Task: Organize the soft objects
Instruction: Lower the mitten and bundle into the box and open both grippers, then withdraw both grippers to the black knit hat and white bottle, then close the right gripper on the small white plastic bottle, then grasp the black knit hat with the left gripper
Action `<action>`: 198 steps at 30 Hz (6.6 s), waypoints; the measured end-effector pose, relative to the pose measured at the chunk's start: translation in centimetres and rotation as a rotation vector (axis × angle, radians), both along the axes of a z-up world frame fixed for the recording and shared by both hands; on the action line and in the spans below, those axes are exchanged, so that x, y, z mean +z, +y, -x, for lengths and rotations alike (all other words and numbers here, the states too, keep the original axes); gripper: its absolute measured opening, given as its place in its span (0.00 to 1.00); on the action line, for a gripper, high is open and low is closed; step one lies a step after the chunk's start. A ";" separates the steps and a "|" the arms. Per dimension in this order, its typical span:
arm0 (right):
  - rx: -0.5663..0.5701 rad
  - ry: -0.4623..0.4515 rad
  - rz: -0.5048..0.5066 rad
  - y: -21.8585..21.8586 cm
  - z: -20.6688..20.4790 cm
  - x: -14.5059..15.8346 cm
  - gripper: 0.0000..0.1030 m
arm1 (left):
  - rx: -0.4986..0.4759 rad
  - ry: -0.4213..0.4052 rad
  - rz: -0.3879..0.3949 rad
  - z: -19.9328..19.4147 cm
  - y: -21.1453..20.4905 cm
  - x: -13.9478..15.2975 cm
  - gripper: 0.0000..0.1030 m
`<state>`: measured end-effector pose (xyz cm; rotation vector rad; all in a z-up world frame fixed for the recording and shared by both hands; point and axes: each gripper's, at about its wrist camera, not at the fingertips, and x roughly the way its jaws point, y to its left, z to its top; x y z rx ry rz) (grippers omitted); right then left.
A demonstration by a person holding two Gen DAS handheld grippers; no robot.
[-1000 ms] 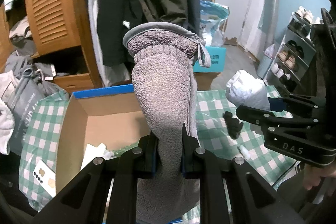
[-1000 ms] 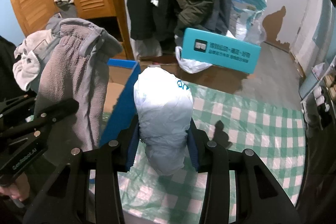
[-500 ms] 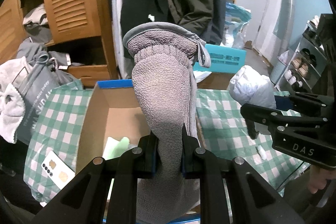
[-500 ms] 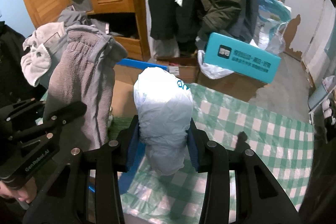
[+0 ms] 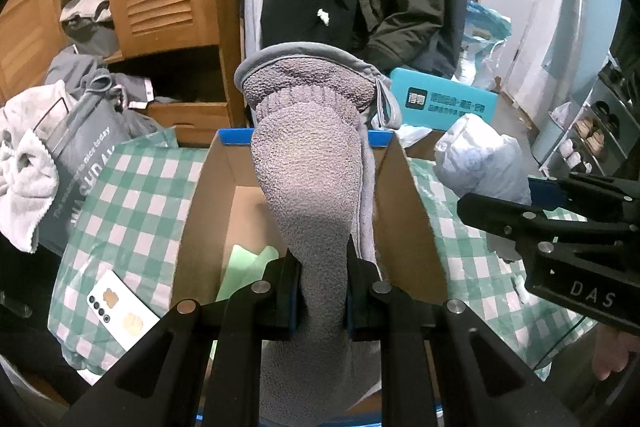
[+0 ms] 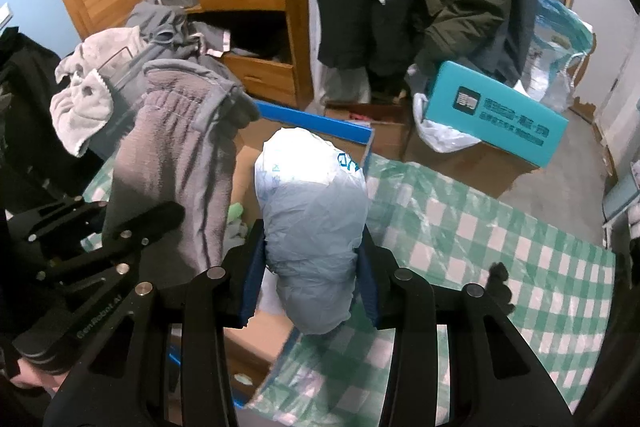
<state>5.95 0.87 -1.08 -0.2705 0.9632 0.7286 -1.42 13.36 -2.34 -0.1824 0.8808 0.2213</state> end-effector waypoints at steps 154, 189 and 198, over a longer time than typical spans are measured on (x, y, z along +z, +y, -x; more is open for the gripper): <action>-0.328 0.259 0.203 -22.0 -4.2 -17.9 0.17 | -0.293 0.399 0.045 -9.9 -21.2 -13.9 0.65; -0.525 0.169 0.034 -29.3 -10.3 -12.2 0.16 | -0.325 0.315 0.089 -17.4 -27.1 -14.8 0.73; -0.527 0.174 0.028 -29.6 -10.3 -12.2 0.16 | -0.285 0.347 0.136 -19.1 -27.9 -16.2 0.73</action>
